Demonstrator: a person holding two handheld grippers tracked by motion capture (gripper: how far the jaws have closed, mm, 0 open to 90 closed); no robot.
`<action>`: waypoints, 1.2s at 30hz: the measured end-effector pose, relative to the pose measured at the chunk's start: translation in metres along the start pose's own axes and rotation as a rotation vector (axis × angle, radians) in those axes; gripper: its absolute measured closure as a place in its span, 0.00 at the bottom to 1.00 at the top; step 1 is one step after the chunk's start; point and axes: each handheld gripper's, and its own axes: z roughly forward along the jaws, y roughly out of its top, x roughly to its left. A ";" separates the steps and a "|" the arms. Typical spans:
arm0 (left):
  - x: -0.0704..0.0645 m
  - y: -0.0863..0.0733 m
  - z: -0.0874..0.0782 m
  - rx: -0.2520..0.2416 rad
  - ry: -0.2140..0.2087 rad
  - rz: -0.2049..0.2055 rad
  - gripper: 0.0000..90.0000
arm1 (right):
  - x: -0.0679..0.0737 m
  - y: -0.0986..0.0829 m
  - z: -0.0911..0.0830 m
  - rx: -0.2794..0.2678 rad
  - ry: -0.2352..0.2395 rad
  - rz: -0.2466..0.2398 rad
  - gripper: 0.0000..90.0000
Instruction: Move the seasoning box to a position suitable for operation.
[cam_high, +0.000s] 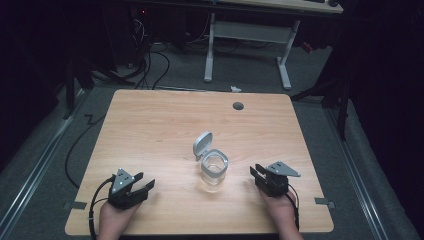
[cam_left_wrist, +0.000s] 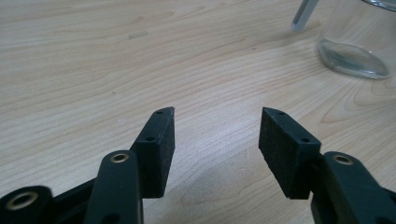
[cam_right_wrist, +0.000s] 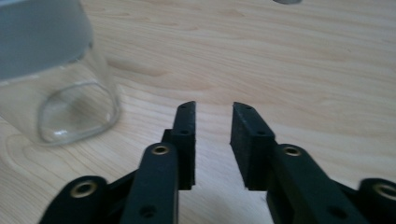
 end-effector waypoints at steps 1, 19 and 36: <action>0.000 0.000 0.000 0.004 0.003 -0.003 0.51 | 0.003 0.003 0.002 -0.004 0.004 -0.012 0.84; -0.009 -0.005 0.001 -0.013 0.018 0.047 0.82 | 0.040 0.036 0.052 0.020 0.100 -0.100 1.00; -0.007 -0.005 -0.009 -0.026 0.009 0.028 0.77 | 0.054 0.029 0.044 0.001 0.138 -0.120 1.00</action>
